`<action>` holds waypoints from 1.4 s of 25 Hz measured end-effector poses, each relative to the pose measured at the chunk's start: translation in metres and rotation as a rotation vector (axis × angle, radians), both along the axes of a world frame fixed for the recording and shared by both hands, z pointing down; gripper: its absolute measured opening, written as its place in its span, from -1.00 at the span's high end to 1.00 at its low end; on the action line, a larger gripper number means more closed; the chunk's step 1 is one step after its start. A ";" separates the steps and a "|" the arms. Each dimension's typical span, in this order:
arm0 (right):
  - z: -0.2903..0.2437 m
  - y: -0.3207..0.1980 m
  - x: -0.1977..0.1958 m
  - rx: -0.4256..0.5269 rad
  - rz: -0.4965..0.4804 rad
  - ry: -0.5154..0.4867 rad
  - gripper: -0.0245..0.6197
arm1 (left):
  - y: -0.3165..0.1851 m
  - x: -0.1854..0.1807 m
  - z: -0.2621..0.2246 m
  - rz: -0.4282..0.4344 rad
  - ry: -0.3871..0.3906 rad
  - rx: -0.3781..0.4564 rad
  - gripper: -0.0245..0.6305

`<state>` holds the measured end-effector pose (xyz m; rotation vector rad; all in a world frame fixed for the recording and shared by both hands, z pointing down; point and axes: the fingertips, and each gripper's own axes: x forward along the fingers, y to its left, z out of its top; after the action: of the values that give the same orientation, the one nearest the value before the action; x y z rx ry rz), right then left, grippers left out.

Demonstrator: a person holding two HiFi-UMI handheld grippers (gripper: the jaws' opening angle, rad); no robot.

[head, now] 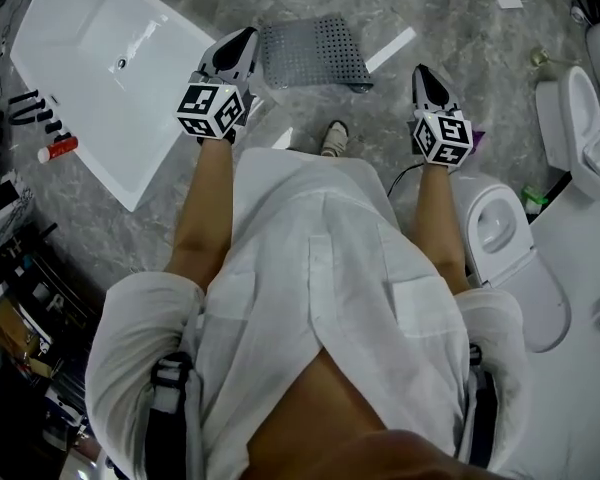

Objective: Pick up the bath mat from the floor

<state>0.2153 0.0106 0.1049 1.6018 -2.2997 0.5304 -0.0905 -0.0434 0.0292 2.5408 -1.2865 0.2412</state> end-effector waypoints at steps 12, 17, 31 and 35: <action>0.074 -0.022 -0.032 -0.123 -0.032 0.012 0.82 | -0.011 -0.027 0.061 0.016 -0.003 -0.065 0.85; 0.137 -0.029 -0.037 -0.195 -0.023 0.019 0.82 | -0.029 -0.026 0.110 0.008 0.001 -0.091 0.86; 0.343 -0.042 -0.035 -0.351 -0.019 0.019 0.58 | -0.057 0.009 0.255 0.004 0.034 -0.115 0.85; 0.398 -0.044 -0.041 -0.384 -0.053 0.034 0.50 | -0.068 0.013 0.301 -0.014 0.045 -0.115 0.86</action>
<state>0.1743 -0.0334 0.5033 1.3500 -2.0514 0.8632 -0.0771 -0.1111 0.3305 2.4266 -1.2362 0.2467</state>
